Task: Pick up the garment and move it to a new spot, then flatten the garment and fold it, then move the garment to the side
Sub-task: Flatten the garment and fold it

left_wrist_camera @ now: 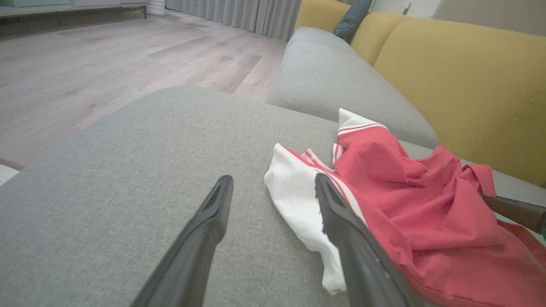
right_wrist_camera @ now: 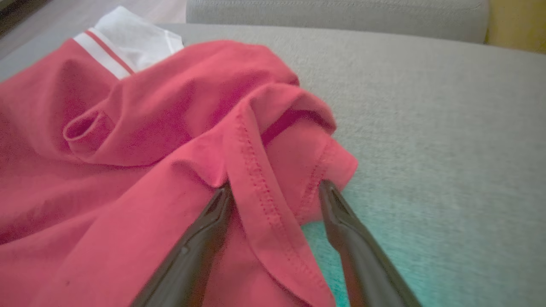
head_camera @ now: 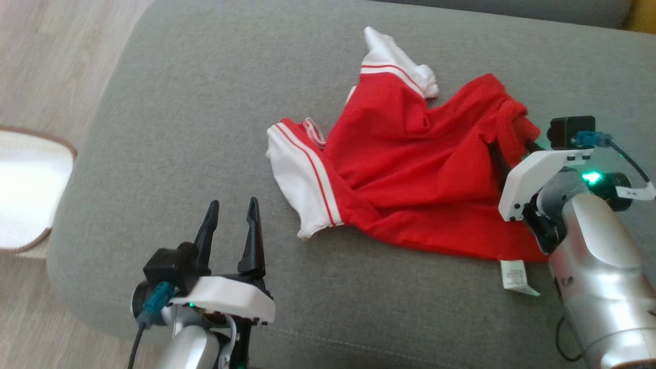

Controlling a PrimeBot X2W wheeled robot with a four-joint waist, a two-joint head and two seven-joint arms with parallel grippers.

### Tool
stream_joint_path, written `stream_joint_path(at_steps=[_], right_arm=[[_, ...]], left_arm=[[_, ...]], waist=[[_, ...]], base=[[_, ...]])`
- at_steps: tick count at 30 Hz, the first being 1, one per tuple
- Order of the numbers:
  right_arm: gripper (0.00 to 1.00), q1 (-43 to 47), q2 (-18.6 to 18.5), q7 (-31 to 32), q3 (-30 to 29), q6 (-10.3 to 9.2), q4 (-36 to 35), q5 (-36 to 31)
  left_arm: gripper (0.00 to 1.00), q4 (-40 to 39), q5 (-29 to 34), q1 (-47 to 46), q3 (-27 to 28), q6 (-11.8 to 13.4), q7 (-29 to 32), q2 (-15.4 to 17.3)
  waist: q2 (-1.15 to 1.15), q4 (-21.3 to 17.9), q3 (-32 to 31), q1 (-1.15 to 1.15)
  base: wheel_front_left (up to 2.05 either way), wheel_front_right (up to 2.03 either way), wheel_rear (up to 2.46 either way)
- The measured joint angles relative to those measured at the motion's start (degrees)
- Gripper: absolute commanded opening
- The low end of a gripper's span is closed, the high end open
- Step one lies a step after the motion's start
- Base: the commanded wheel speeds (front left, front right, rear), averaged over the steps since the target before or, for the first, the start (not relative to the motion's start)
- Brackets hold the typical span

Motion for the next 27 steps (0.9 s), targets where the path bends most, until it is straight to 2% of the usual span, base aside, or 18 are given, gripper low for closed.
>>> stream_joint_path(at_steps=[1,2,3,8,13,14,18,22,23,24,27], right_arm=[[0.41,-0.6,-0.1,0.0,0.4,0.00,1.3,0.4],[0.12,-1.2,-0.2,0.0,0.9,0.00,2.4,0.6],[0.00,-1.9,-0.6,0.0,1.2,0.00,3.4,0.7],[0.00,-6.4,-5.6,-2.7,1.5,0.00,6.8,0.4],[0.00,-12.5,-12.0,-6.3,-1.1,0.00,8.8,-2.9],[0.00,-12.5,-12.0,-6.3,-1.1,0.00,8.8,-2.9],[0.00,-16.9,-15.9,-8.3,-4.4,0.00,10.8,-6.8],[0.00,-19.1,-17.1,-9.3,-8.5,0.00,13.3,-10.5],[0.41,-19.2,-17.0,-9.7,-9.7,0.00,14.1,-11.1],[1.00,-19.3,-16.9,-10.2,-10.6,0.00,14.6,-11.9],[1.00,-19.3,-15.6,-12.8,-12.8,0.00,14.9,-14.4]], left_arm=[[1.00,0.0,0.0,0.0,0.0,0.0,0.0,-0.2],[1.00,0.0,0.0,0.0,0.0,0.0,0.0,-0.3],[1.00,0.0,0.0,0.0,0.0,0.0,0.0,-0.4],[1.00,0.0,0.0,-0.1,0.4,-0.5,0.0,-0.7],[1.00,0.0,0.5,-0.4,1.4,-0.6,0.0,-1.1],[1.00,0.0,0.5,-0.4,1.4,-0.6,0.0,-1.1],[1.00,-0.2,1.2,-0.5,1.6,-1.1,0.0,-1.4],[1.00,-0.4,1.4,-0.7,1.7,-1.6,0.0,-1.9],[1.00,-0.4,1.4,-0.7,1.7,-1.6,0.0,-2.0],[1.00,-0.4,1.5,-0.7,1.8,-1.6,0.0,-2.0],[1.00,-0.3,1.9,-0.7,1.9,-2.0,0.0,-2.1]], waist=[[0.00,0.5,0.3,0.00],[0.00,0.9,0.5,0.00],[0.00,1.2,0.8,0.00],[0.00,2.5,1.9,0.00],[0.00,3.1,2.7,0.00],[0.00,3.1,2.7,0.00],[0.00,3.5,3.7,0.00],[0.00,3.9,4.8,0.00],[0.00,3.9,5.0,0.01],[0.00,3.7,5.1,0.01],[0.00,2.8,5.2,0.00]], base=[[0.00,0.00,0.00],[0.00,0.00,0.00],[0.00,0.00,0.00],[0.00,0.00,0.00],[0.00,0.00,0.00],[0.00,0.00,0.00],[0.00,0.00,0.00],[0.00,0.00,0.00],[0.00,0.00,0.00],[0.00,0.00,0.00],[0.00,0.00,0.00]])
